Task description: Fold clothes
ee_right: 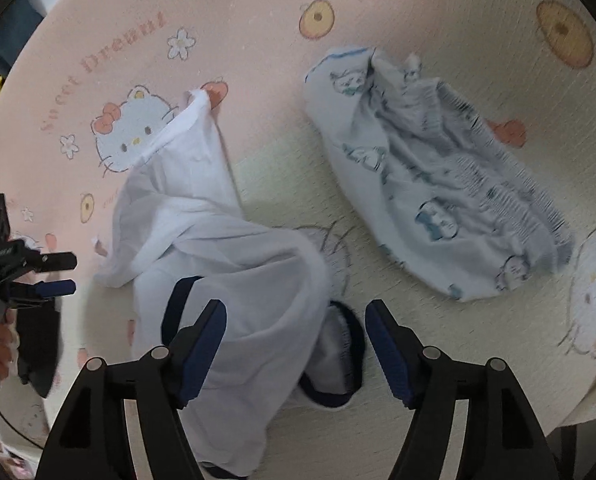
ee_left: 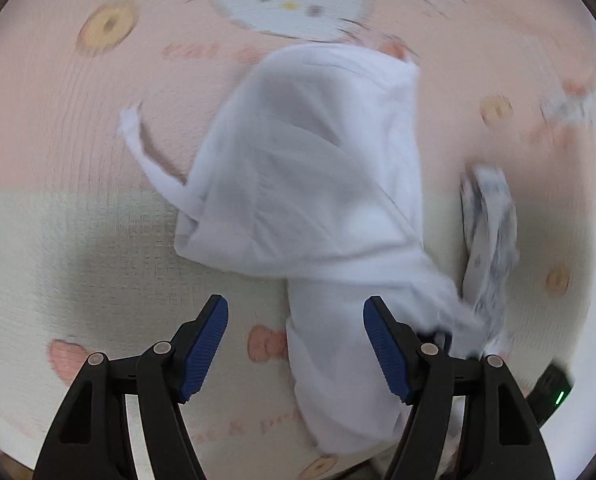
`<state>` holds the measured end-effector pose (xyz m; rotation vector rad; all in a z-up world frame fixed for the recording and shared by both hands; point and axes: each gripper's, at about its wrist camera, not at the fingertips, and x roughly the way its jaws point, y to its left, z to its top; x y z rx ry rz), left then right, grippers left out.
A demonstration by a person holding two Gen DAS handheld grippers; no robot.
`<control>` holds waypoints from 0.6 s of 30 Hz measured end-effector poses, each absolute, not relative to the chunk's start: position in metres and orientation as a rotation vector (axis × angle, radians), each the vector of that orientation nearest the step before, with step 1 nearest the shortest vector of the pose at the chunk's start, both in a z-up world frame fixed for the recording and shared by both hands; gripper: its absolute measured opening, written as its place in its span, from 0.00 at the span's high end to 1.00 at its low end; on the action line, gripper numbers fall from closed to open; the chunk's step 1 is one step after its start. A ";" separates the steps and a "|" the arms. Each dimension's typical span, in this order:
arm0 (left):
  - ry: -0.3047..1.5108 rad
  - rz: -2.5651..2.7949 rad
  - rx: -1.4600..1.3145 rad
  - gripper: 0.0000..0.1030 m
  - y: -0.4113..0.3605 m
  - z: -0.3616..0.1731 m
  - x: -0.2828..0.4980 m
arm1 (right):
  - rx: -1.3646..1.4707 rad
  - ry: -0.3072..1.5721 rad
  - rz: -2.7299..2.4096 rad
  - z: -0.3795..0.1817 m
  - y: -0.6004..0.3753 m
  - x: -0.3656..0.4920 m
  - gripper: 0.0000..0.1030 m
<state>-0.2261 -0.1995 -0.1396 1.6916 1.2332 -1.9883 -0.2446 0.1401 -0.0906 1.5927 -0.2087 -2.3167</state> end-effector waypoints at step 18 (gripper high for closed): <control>1.761 -1.763 1.351 0.33 -0.208 -0.211 -0.202 | 1.610 -0.105 -2.251 -0.103 0.116 -0.232 0.31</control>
